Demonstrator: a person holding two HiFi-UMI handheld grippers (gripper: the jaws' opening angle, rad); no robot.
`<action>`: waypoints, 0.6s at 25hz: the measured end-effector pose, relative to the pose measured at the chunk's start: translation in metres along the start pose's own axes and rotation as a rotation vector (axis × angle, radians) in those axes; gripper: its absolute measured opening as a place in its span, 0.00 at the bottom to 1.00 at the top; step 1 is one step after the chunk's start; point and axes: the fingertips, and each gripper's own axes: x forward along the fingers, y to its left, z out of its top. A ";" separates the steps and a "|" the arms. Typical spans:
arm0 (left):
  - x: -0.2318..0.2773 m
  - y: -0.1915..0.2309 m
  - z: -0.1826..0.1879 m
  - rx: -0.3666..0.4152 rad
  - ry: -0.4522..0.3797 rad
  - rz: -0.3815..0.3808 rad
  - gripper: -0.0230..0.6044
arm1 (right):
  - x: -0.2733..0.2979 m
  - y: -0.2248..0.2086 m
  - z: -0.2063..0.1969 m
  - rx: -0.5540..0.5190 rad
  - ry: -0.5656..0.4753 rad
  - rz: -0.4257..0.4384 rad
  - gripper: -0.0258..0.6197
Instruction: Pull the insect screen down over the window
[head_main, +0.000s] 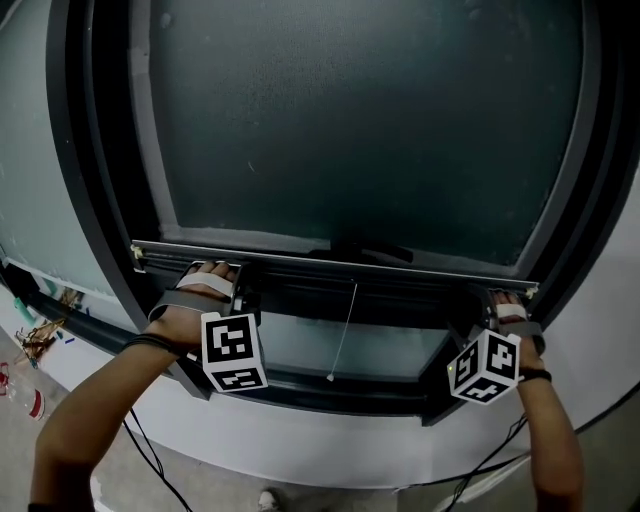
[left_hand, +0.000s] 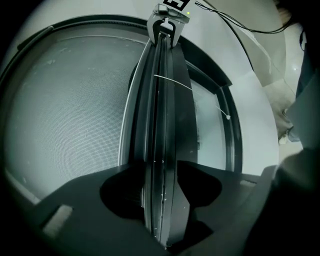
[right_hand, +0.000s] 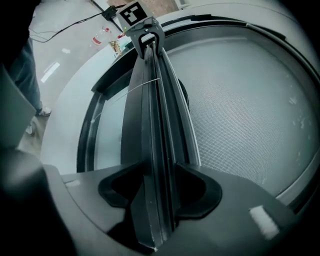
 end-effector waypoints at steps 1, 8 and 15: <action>0.001 -0.002 0.000 0.000 0.002 0.001 0.37 | 0.000 0.001 0.001 0.008 0.004 0.005 0.37; 0.000 -0.009 0.000 -0.002 0.011 0.004 0.37 | -0.006 0.002 0.002 0.095 -0.021 -0.028 0.29; 0.001 -0.018 -0.003 -0.004 0.021 0.004 0.37 | -0.005 0.005 0.005 0.130 -0.025 -0.044 0.16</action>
